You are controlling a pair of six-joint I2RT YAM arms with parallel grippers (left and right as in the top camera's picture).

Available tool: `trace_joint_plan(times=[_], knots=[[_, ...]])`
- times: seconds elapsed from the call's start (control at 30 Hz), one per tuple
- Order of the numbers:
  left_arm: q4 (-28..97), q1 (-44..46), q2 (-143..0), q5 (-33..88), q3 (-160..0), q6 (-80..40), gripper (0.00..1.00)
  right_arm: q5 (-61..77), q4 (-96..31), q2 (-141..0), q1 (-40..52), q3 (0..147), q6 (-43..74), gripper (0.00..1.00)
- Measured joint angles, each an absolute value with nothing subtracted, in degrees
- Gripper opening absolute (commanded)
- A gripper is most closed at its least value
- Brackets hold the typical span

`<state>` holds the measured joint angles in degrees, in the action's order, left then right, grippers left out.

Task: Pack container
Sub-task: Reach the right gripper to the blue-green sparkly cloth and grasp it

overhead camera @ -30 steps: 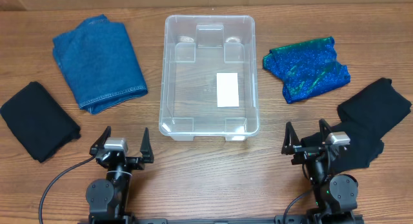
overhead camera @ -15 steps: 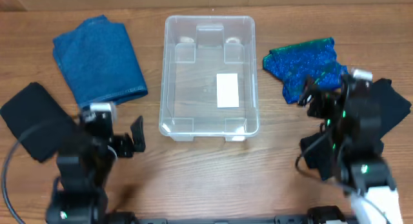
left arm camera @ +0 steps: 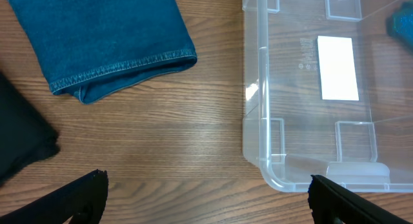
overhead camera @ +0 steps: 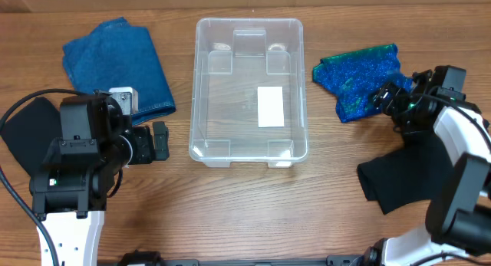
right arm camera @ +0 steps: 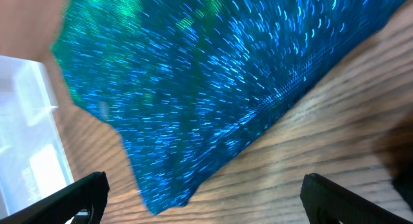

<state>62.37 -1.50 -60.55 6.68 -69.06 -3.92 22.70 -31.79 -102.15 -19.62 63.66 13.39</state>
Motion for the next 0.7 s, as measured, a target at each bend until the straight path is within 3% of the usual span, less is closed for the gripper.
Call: trace_joint_plan(times=[0.2, 0.27, 0.33, 0.43, 0.53, 0.57, 0.63, 0.7], knots=[[62.92, -1.5, -60.55, 6.7, -69.06, -3.92, 1.0, 23.44, -26.04, -106.67, -19.62, 63.66, 17.82, 1.0], [63.02, -1.5, -60.55, 6.83, -69.08, -3.92, 1.0, 23.59, -24.34, -107.57, -19.62, 63.66, 19.51, 0.95], [63.02, -1.5, -60.55, 6.85, -69.08, -3.95, 1.0, 23.66, -23.31, -108.29, -19.62, 63.66, 20.51, 0.82], [63.05, -1.5, -60.55, 6.85, -69.08, -3.95, 1.0, 23.86, -22.41, -109.75, -19.62, 63.7, 21.08, 0.47], [63.07, -1.5, -60.55, 6.85, -69.1, -3.99, 1.0, 24.49, -22.02, -110.91, -19.55, 63.77, 21.26, 0.18], [63.07, -1.5, -60.55, 6.85, -69.1, -4.08, 1.0, 25.15, -21.65, -110.98, -19.55, 63.77, 21.28, 0.17], [63.18, -1.5, -60.55, 6.85, -69.1, -4.08, 1.0, 27.44, -20.6, -110.98, -19.57, 63.77, 21.3, 0.05], [63.31, -1.5, -60.55, 6.85, -69.1, -4.08, 1.0, 30.61, -20.64, -110.96, -19.62, 64.16, 21.3, 0.04]])
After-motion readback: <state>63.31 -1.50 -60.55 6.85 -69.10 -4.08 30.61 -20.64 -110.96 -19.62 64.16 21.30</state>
